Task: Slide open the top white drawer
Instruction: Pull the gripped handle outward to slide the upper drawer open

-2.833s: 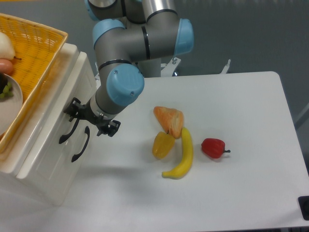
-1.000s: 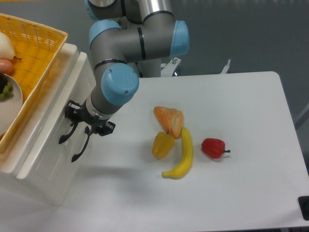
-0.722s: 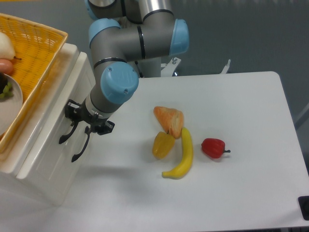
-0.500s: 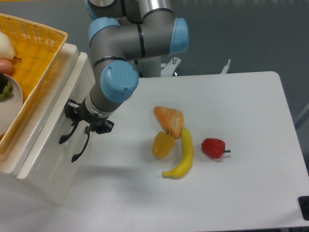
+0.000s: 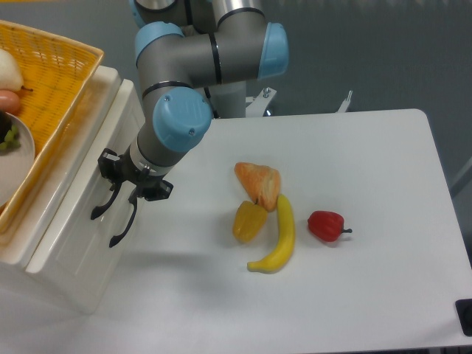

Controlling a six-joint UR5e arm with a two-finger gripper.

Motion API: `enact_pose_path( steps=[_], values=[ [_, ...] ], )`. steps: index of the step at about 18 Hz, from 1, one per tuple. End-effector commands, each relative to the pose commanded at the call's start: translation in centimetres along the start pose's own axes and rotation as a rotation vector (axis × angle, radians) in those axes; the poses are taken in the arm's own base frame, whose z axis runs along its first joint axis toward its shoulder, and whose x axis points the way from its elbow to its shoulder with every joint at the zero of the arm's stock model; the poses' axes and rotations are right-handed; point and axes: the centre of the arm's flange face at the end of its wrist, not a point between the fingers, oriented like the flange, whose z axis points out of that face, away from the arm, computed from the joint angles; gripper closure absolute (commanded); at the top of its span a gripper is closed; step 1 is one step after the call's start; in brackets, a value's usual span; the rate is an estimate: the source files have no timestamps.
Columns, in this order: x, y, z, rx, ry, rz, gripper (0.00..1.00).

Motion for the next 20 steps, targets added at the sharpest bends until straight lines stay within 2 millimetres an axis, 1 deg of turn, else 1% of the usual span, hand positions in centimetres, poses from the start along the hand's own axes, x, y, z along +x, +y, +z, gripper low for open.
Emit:
enact_pose_path(
  steps=[6, 13, 20],
  values=[
    [0.25, 0.07, -0.29, 0.005, -0.002, 0.003, 0.72],
    [0.23, 0.11, -0.41, 0.007, -0.002, 0.002, 0.75],
    [-0.35, 0.24, -0.8, 0.011, -0.008, -0.006, 0.8]
  ],
)
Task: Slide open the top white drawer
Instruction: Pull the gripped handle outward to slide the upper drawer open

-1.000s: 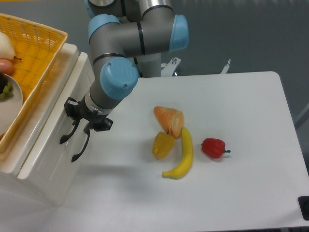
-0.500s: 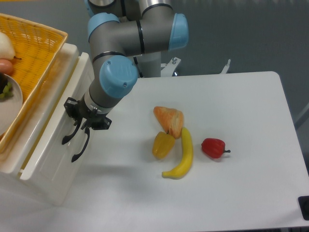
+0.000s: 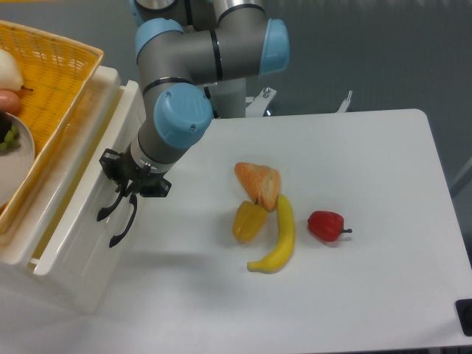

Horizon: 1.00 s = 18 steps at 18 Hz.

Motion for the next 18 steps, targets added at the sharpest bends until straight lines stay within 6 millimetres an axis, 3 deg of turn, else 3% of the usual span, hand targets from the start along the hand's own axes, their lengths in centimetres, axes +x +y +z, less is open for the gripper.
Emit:
enact_pose_path(
  steps=[5, 11, 18],
  values=[
    [-0.5, 0.1, -0.5, 0.006, -0.007, -0.007, 0.82],
    [-2.8, 0.5, -1.7, 0.019, -0.023, -0.038, 0.82],
    [-3.4, 0.6, -2.6, 0.033, -0.029, -0.048, 0.82]
  ],
)
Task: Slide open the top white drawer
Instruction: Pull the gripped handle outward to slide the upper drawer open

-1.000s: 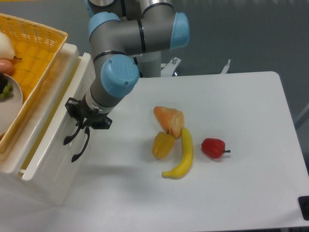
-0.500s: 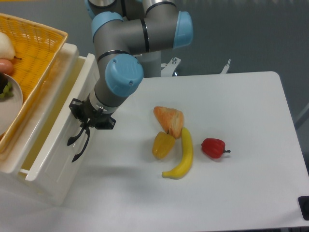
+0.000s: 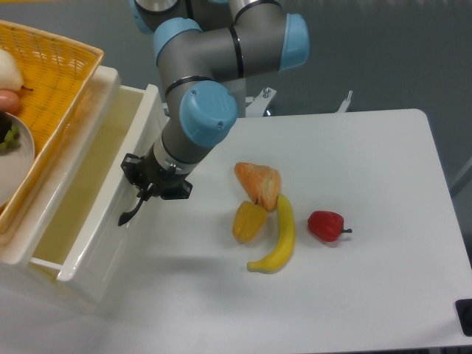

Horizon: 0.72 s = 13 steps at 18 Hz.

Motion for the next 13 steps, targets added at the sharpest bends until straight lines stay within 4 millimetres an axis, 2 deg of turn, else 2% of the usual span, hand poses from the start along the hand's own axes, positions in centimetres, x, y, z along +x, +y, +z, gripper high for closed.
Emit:
enact_pose_path(
  steps=[6, 13],
  values=[
    [-1.7, 0.1, -0.8, 0.015, -0.006, -0.012, 0.82],
    [-5.0, 1.0, -2.4, 0.038, -0.015, -0.024, 0.83]
  ],
)
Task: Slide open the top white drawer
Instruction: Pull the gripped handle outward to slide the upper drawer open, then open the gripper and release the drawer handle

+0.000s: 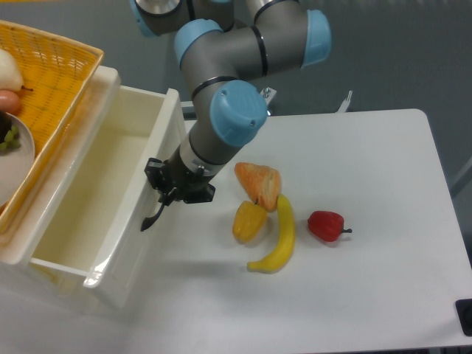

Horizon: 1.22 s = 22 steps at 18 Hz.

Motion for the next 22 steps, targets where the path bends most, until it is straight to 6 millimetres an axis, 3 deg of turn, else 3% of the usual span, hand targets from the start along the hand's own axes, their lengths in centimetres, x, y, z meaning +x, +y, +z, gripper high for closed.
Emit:
enact_pose_path(
  steps=[17, 22],
  values=[
    [-5.0, 1.5, -2.5, 0.011, -0.041, -0.015, 0.82],
    [-5.5, 1.5, -2.5, 0.015, -0.034, -0.021, 0.69]
  ],
)
